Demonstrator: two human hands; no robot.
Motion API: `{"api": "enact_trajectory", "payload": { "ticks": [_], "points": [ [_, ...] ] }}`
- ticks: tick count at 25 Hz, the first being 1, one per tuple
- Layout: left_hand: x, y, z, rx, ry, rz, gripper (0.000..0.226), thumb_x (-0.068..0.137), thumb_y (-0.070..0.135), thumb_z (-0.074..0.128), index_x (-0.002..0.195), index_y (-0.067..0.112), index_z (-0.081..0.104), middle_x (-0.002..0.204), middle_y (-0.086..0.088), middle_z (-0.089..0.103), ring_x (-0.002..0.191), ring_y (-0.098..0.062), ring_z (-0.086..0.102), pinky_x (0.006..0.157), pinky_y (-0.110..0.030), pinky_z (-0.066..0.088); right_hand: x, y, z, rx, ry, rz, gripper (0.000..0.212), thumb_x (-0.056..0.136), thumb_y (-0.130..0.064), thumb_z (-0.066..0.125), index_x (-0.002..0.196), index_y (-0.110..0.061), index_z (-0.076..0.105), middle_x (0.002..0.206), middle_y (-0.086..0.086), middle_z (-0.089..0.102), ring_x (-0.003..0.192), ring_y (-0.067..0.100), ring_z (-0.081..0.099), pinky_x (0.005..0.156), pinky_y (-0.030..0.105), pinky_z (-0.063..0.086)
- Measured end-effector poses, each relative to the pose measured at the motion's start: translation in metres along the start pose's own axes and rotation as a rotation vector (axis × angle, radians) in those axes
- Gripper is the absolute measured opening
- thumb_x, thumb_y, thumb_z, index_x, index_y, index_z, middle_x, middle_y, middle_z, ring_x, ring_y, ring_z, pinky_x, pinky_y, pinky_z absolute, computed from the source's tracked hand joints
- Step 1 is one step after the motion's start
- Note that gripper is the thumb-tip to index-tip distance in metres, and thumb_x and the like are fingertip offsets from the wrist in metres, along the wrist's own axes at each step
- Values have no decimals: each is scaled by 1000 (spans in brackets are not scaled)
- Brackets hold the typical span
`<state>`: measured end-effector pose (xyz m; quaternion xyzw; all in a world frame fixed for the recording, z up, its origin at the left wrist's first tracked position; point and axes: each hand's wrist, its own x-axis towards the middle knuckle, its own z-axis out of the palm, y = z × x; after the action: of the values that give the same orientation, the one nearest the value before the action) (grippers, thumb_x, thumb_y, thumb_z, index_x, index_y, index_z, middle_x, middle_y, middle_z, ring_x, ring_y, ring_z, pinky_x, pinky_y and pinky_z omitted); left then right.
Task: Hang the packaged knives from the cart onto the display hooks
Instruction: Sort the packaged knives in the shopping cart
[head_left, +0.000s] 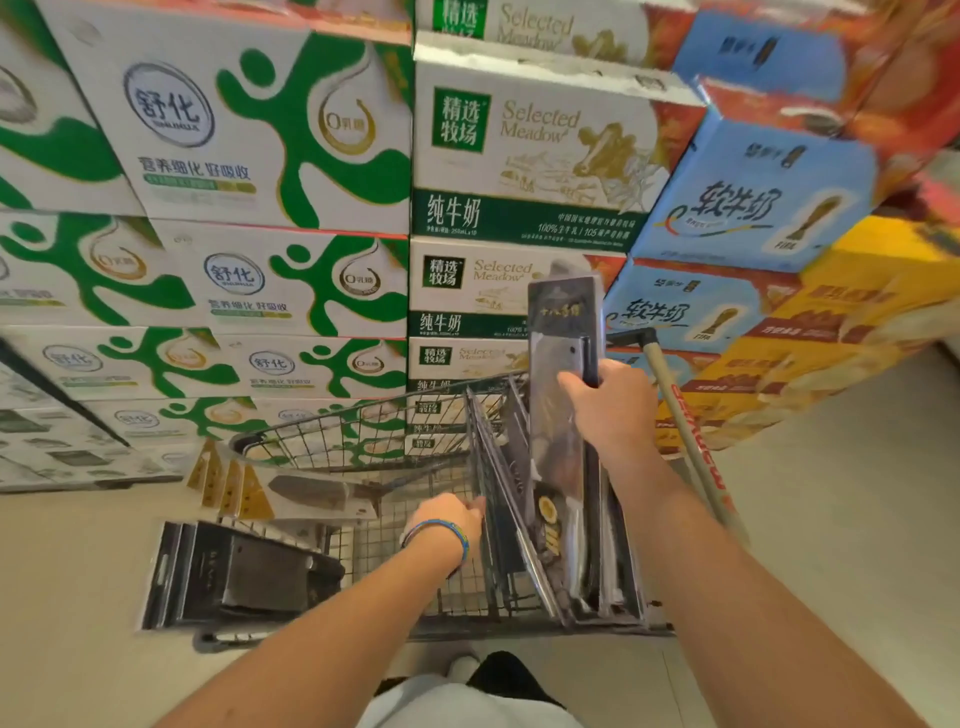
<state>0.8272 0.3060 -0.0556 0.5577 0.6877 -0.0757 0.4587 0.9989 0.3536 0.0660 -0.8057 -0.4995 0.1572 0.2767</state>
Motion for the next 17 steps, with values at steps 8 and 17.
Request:
{"api": "enact_trajectory", "payload": {
  "ticks": [8, 17],
  "points": [
    [-49, 94, -162, -675, 307, 765, 86, 75, 74, 52, 144, 23, 45, 140, 3, 52, 126, -12, 50, 101, -29, 42, -43, -58, -53, 287, 314, -270, 26, 88, -30, 79, 71, -16, 66, 69, -2, 59, 71, 16, 53, 59, 22, 29],
    [-119, 95, -274, -1177, -20, 996, 67, 80, 68, 51, 117, 16, 71, 119, -12, 70, 114, -28, 66, 92, -39, 55, -94, -156, -54, 522, 277, -543, 28, 85, -36, 78, 82, -9, 74, 84, -1, 70, 93, 24, 65, 79, 40, 52]
  ]
}}
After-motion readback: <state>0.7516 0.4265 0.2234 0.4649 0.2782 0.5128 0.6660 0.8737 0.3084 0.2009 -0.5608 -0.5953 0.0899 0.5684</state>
